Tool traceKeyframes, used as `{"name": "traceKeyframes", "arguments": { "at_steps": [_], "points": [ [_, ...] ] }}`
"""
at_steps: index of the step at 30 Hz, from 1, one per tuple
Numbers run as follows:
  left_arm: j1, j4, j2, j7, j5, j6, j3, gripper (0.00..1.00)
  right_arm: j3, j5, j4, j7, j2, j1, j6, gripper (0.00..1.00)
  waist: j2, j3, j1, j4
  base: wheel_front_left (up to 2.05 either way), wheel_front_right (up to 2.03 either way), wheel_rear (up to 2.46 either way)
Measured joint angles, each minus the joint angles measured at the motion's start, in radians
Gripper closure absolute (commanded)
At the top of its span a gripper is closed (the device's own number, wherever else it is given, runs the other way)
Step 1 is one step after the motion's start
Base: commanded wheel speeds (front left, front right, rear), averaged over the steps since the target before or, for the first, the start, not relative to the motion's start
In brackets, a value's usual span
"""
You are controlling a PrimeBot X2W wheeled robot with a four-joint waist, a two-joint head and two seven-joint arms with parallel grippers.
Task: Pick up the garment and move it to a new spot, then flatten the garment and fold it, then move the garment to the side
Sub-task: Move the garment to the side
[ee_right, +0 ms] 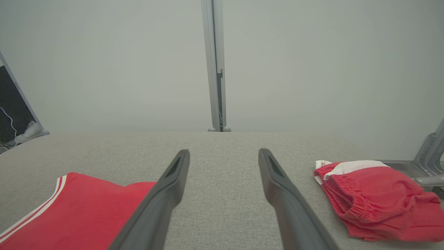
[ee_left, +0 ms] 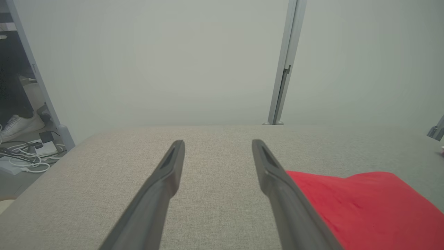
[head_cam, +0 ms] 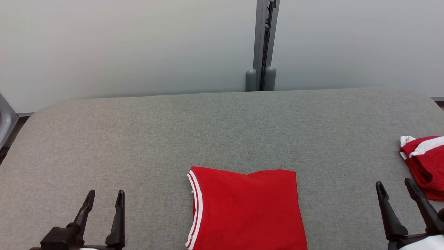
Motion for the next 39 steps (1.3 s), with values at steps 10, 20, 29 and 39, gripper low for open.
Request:
{"name": "traceKeyframes", "arguments": {
  "at_steps": [10,20,29,39],
  "points": [
    [0.001,-0.007,0.0,0.008,-0.007,0.008,-0.002,0.0,-0.005,0.0,-0.001,0.0,0.01,0.0,0.0,0.0,0.0,0.006,0.0,0.001,0.0,0.0,0.0],
    [0.006,-0.019,0.002,0.012,-0.012,0.017,-0.003,0.0,0.001,0.0,0.003,0.006,0.012,0.0,0.0,0.0,0.0,0.011,0.0,-0.001,0.0,0.0,0.0],
    [-0.003,-0.034,0.002,0.012,-0.013,0.022,-0.002,0.0,-0.008,0.001,0.006,0.004,0.006,-0.003,0.0,0.0,0.0,0.036,0.0,0.015,0.0,0.0,0.0],
    [-0.119,-0.027,-0.024,-0.023,-0.005,0.003,-0.006,0.0,0.066,0.019,0.022,0.016,-0.018,-0.096,0.0,0.0,0.0,0.156,0.0,0.07,0.0,0.0,0.0]
  ]
}}
